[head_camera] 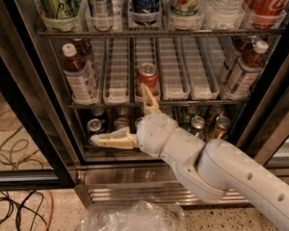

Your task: Pick blue plastic bottle from middle shelf of fridge

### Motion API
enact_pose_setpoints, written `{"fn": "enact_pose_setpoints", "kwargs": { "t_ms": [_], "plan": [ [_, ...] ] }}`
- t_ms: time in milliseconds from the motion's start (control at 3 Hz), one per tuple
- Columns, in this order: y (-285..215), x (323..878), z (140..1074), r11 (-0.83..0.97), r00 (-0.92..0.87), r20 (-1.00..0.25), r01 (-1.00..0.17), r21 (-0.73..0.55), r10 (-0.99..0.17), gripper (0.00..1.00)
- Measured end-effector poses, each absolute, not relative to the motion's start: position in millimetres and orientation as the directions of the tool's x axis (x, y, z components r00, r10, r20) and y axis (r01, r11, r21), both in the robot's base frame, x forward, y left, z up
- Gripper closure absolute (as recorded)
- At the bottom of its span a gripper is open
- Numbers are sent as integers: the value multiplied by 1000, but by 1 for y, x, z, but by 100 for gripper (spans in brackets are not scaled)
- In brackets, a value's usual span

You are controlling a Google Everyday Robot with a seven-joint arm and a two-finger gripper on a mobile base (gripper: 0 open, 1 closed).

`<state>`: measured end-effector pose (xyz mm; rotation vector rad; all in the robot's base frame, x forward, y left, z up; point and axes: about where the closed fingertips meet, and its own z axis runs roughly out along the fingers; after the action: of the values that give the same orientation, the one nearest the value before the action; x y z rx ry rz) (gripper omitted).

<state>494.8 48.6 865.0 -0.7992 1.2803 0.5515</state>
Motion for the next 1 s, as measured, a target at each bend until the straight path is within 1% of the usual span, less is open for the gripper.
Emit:
{"fn": "enact_pose_setpoints", "kwargs": {
  "t_ms": [333, 667, 1000],
  "plan": [
    [97, 519, 874, 624, 273, -962, -749, -221, -13, 0],
    [97, 519, 874, 624, 273, -962, -749, -221, -13, 0],
    [96, 519, 873, 661, 290, -957, -718, -218, 0, 0]
  ]
}}
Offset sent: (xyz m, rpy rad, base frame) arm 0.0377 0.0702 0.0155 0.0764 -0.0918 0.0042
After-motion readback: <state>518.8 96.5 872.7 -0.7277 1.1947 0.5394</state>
